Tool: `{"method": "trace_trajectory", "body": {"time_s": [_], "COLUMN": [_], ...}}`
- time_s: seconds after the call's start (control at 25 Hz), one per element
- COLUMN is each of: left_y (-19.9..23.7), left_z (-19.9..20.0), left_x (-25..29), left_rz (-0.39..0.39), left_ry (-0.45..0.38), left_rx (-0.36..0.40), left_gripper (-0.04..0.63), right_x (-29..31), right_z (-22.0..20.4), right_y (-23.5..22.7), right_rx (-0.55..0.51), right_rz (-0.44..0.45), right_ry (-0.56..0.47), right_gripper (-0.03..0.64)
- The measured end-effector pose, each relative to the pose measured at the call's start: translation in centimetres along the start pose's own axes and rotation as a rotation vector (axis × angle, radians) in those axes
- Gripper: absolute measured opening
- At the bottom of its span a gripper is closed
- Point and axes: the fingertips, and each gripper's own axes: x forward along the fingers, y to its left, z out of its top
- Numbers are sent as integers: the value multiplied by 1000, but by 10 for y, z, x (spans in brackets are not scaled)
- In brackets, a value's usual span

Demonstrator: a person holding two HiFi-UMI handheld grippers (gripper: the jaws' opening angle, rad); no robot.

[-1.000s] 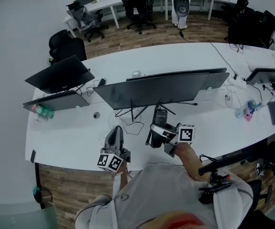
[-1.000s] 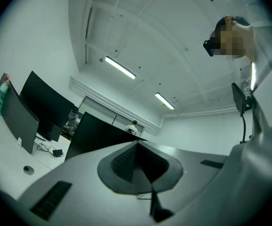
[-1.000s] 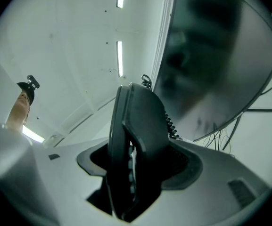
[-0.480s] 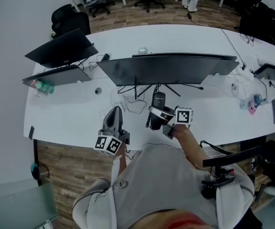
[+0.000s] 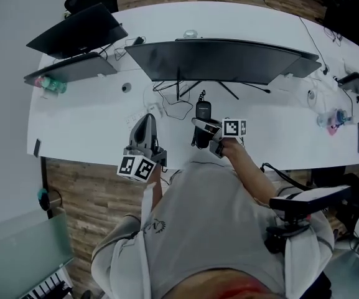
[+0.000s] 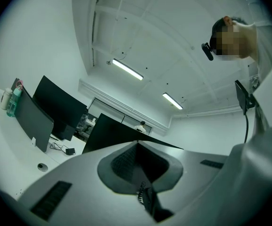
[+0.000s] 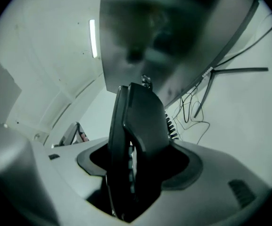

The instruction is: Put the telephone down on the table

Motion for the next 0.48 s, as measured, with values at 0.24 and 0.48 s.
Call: {"method": "trace_trajectory", "body": {"time_s": [0.24, 0.48], "left_y": [5, 7], "left_z": [0, -2], "left_x": [-8, -17], "left_rz": [24, 48], "left_ry": [-7, 1], "left_rx": [6, 6], "left_gripper": [11, 11], "right_x": [8, 15], "right_z": [-35, -64], "right_y": [-48, -82], "right_rx": [55, 79], "right_rz": [-68, -114], "right_ry": [77, 145], "right_gripper": [298, 298]}}
